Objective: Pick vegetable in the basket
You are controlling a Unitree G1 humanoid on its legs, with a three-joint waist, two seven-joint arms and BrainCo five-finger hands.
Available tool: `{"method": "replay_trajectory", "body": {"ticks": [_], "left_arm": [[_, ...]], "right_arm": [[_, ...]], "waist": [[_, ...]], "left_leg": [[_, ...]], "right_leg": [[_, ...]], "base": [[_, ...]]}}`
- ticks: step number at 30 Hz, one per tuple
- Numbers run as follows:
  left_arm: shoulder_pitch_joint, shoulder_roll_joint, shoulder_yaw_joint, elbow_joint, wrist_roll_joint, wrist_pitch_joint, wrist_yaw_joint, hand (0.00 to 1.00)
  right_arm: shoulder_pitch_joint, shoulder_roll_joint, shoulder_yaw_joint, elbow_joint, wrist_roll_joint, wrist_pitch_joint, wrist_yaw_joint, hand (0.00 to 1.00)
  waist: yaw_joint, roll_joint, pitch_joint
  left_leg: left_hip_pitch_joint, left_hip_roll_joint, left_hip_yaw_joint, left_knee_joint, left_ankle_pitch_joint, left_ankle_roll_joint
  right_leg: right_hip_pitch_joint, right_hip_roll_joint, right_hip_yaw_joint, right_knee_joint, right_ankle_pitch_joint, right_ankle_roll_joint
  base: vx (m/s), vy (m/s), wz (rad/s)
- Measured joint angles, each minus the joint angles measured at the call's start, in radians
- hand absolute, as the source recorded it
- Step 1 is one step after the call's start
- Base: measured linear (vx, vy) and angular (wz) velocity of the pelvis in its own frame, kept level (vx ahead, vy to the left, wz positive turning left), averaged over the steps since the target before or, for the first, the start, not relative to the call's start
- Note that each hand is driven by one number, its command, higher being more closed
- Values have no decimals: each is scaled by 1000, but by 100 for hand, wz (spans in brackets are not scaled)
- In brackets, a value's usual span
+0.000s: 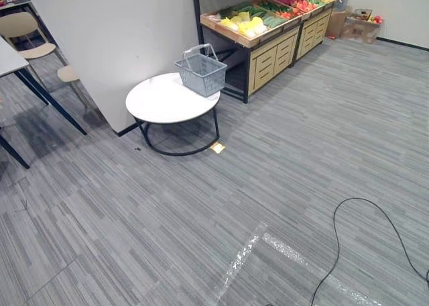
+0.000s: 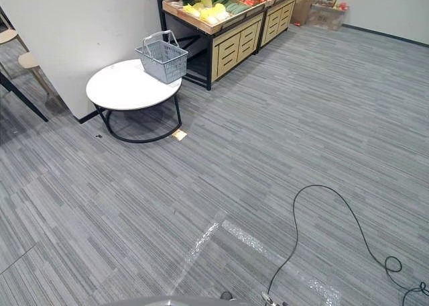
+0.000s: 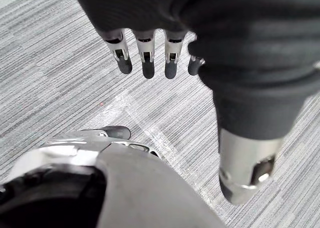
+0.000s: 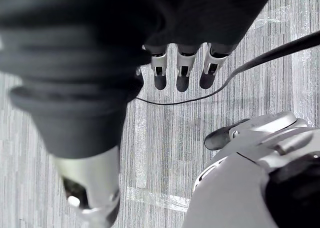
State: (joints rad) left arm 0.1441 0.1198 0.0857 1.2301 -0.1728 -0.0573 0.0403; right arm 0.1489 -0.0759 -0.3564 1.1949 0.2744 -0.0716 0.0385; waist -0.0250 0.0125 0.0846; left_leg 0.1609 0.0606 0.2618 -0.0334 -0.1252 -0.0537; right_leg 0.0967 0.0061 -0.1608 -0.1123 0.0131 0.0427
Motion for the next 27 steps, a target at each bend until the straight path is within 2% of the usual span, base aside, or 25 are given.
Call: {"method": "replay_trajectory", "body": {"ticks": [5,7,10,11,12,14,15,16,17,19,22,23,24,25,26,27], "left_arm": [[-6,1,-1,-1,0,0,16,0],[-26,2,-2,-2,-1,-1,31,0],[-49,7,-2,-21,-4,-9,50,0],[-58,11,0,-24,-6,-9,56,0],[-53,16,2,-31,-5,-10,62,0],[-40,24,23,-57,-11,-15,66,0],[-31,9,56,-72,-21,-21,67,0],[-21,-8,91,-83,-24,-25,68,0],[-18,-27,110,-88,-44,-30,68,0],[-5,-40,134,-89,-55,-30,69,0],[1,-47,156,-93,-58,-30,66,0],[4,-50,156,-94,-58,-30,65,0],[8,-54,157,-97,-56,-30,65,0],[11,-59,163,-99,-49,-31,66,0],[13,-64,174,-102,-46,-31,66,0],[19,-80,203,-119,-46,-32,69,0]], "right_arm": [[-4,4,-9,-1,-1,-2,-17,0],[-25,5,-24,-1,-1,-3,-34,0],[-56,9,-26,-11,-1,-8,-46,0],[-58,13,-24,-12,-2,-13,-51,0],[-54,16,-14,-13,-17,-25,-53,0],[-49,18,17,-15,-46,-41,-52,0],[-46,10,22,-18,-61,-43,-53,0],[-40,4,22,-21,-61,-43,-54,0],[-33,6,22,-25,-60,-43,-55,0],[-30,6,24,-45,-59,-43,-54,0],[-48,5,30,-50,-59,-42,-52,0],[-49,4,33,-54,-58,-42,-52,0],[-46,2,40,-63,-58,-43,-53,0],[-40,-1,55,-82,-58,-43,-54,0],[-39,-2,62,-90,-58,-44,-55,0],[-41,-9,89,-109,-58,-50,-58,0]], "waist": [[-2,-2,5],[-2,6,13],[-3,-4,67],[-4,-14,78],[-4,-24,82],[-2,-51,94],[-2,-40,99],[-2,-30,109],[2,-17,115],[2,-11,115],[7,-10,117],[14,-7,120],[16,-2,122],[17,3,124],[19,4,124],[30,10,123]], "left_leg": [[-6,-1,-3,-4,1,-1],[-23,1,0,3,4,-5],[-39,4,7,9,18,-29],[-48,10,19,45,1,-53],[-75,20,34,122,-27,-84],[-182,54,50,389,-39,-94],[-269,106,53,602,-18,-64],[-315,143,51,726,12,-25],[-364,166,45,847,34,-20],[-405,155,14,898,9,-26],[-488,100,-19,783,-30,-26],[-493,84,-11,654,-22,-19],[-492,81,-4,544,-1,-11],[-492,78,1,392,48,-12],[-492,79,1,318,76,-18],[-497,92,-2,182,120,-24]], "right_leg": [[-9,0,-8,7,0,0],[-39,-2,-6,41,-12,-16],[-124,-12,-4,191,-86,-33],[-150,-19,-1,250,-131,-39],[-163,-26,2,289,-164,-50],[-152,-41,12,313,-186,-65],[-131,-32,9,313,-192,-76],[-110,-19,10,313,-198,-84],[-81,-11,20,316,-213,-86],[-63,-16,38,320,-226,-87],[-51,-31,79,298,-229,-91],[-34,-38,90,280,-232,-87],[-17,-40,95,264,-235,-85],[10,-43,101,247,-246,-75],[18,-44,107,243,-256,-65],[35,-45,130,238,-287,-41]], "base": [[0,0,0],[-31,-20,-5],[-47,-48,-4],[-54,-98,-4],[-30,-102,0],[9,-167,-4],[41,-210,-11],[88,-136,-12],[76,-53,-10],[126,-16,-22],[230,50,-36],[233,88,-33],[297,111,-30],[276,110,-16],[437,226,-29],[385,230,-38]]}}
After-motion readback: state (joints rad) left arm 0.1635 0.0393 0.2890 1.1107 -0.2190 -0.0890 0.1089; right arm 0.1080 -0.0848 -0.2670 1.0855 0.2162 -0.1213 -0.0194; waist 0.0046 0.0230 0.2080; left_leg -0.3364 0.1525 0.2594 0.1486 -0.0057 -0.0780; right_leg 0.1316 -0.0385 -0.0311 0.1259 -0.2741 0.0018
